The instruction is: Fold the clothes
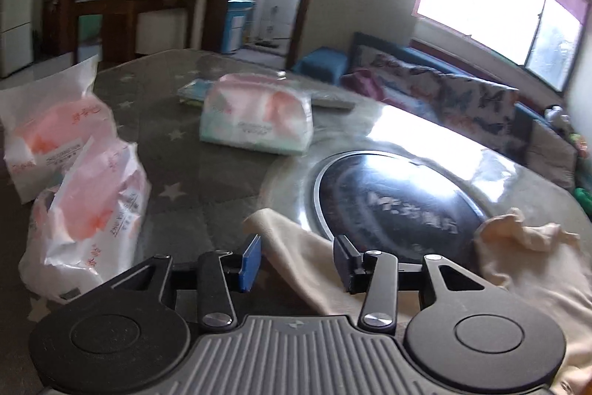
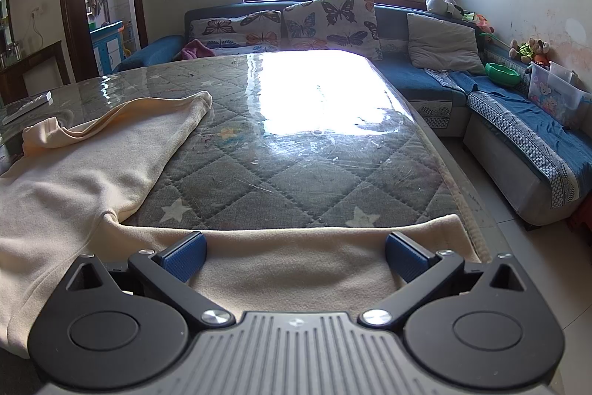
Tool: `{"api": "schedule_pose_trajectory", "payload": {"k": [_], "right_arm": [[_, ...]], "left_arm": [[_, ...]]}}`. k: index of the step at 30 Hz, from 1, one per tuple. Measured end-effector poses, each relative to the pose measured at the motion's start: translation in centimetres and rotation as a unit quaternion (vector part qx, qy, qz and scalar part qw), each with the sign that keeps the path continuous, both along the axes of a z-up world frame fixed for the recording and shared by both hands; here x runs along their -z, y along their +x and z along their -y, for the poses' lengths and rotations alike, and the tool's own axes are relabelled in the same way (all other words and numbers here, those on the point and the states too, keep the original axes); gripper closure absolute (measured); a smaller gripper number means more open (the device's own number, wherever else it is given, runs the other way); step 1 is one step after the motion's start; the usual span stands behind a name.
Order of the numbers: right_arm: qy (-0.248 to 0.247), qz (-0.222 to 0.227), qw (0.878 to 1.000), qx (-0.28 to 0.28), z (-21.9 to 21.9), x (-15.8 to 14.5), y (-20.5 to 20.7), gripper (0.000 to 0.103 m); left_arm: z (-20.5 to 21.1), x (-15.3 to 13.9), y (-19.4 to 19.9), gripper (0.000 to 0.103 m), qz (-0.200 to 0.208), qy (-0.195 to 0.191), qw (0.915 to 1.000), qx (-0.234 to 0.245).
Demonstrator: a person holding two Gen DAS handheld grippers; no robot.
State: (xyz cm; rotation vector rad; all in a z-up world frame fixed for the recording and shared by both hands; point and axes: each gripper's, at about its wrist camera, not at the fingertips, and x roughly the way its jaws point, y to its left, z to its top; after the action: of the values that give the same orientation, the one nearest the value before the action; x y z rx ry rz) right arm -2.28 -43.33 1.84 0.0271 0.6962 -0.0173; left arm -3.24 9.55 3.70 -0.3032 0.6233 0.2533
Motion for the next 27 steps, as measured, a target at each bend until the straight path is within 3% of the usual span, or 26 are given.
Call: {"api": "schedule_pose_trajectory", "payload": {"k": [3,5,6,8,11,15,17,22,27], "right_arm": [[0.0,0.0,1.0,0.0,0.0,0.0,0.0,0.0],[0.0,0.0,1.0,0.0,0.0,0.0,0.0,0.0],[0.0,0.0,1.0,0.0,0.0,0.0,0.0,0.0],[0.0,0.0,1.0,0.0,0.0,0.0,0.0,0.0],[0.001,0.0,1.0,0.0,0.0,0.0,0.0,0.0],[0.001,0.0,1.0,0.0,0.0,0.0,0.0,0.0],[0.001,0.0,1.0,0.0,0.0,0.0,0.0,0.0],[0.001,0.0,1.0,0.0,0.0,0.1,0.0,0.0],[0.0,0.0,1.0,0.0,0.0,0.1,0.0,0.0]], "left_arm": [[-0.3,0.3,0.5,0.059,-0.003,-0.001,0.9998,-0.021],[-0.4,0.4,0.9,0.075,-0.005,-0.003,0.9997,-0.026],[-0.3,0.5,1.1,0.09,-0.006,-0.004,0.9997,-0.023],[0.2,0.2,1.4,0.097,-0.001,0.006,1.0,-0.008],[1.2,-1.6,1.0,0.1,0.052,0.019,0.9981,0.026],[1.9,-4.1,0.0,0.1,0.137,0.043,0.9884,0.05],[2.0,-3.7,0.8,0.1,0.112,0.07,0.99,0.049],[0.9,-0.7,2.2,0.098,0.007,0.085,0.9964,-0.003],[3.6,-1.3,0.4,0.09,0.011,0.066,0.9956,0.065]]}}
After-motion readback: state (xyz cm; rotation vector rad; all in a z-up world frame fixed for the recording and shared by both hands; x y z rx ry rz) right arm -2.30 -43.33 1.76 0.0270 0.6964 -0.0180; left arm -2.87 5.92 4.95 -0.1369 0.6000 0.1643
